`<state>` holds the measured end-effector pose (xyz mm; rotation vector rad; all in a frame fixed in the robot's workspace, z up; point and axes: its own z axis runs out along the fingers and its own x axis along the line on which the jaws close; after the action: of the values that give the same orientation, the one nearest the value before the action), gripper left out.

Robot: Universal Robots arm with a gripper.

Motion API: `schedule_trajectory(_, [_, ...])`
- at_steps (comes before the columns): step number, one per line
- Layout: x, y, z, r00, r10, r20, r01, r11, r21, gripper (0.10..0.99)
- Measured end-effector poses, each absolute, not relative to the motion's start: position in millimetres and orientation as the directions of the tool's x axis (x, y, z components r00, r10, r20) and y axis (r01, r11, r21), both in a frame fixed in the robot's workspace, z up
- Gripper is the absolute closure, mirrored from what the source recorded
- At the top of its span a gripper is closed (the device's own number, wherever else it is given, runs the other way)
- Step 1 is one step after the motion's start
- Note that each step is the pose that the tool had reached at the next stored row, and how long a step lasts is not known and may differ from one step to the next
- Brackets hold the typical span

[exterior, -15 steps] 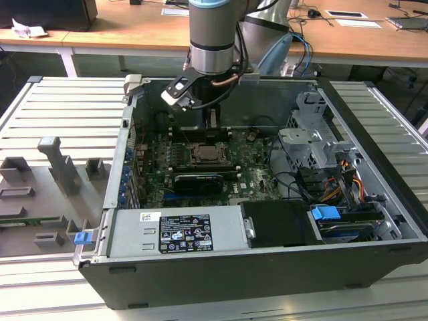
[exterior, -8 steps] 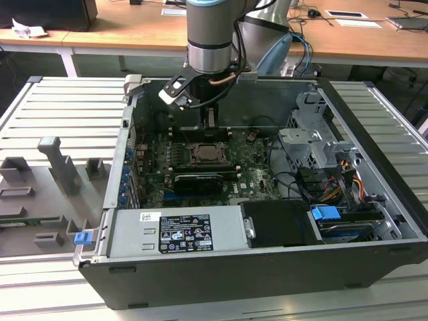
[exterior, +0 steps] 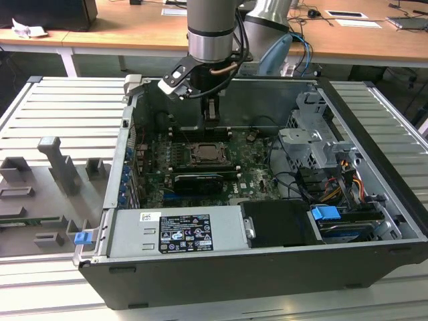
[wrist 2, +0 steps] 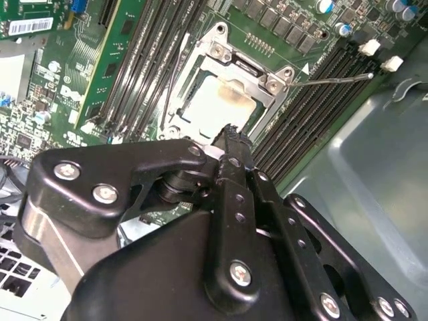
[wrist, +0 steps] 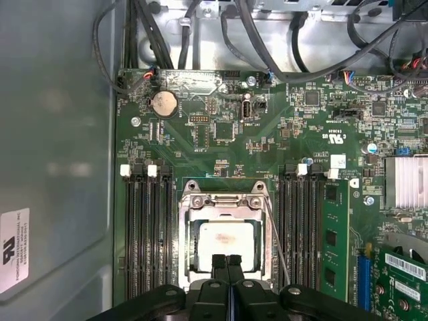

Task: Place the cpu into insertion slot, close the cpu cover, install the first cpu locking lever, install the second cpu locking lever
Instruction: 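Install the first cpu locking lever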

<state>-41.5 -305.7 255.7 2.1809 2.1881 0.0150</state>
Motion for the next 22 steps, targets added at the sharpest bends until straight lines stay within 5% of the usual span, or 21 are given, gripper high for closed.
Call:
schedule_trajectory(16, [-41.5,-305.7,263.2,-0.004,1.000,-0.030,0.999,0.006,0.044,0.980])
schedule_trajectory(22, [-41.5,-305.8,263.1,-0.097,0.995,-0.030,0.994,0.098,0.043,0.980])
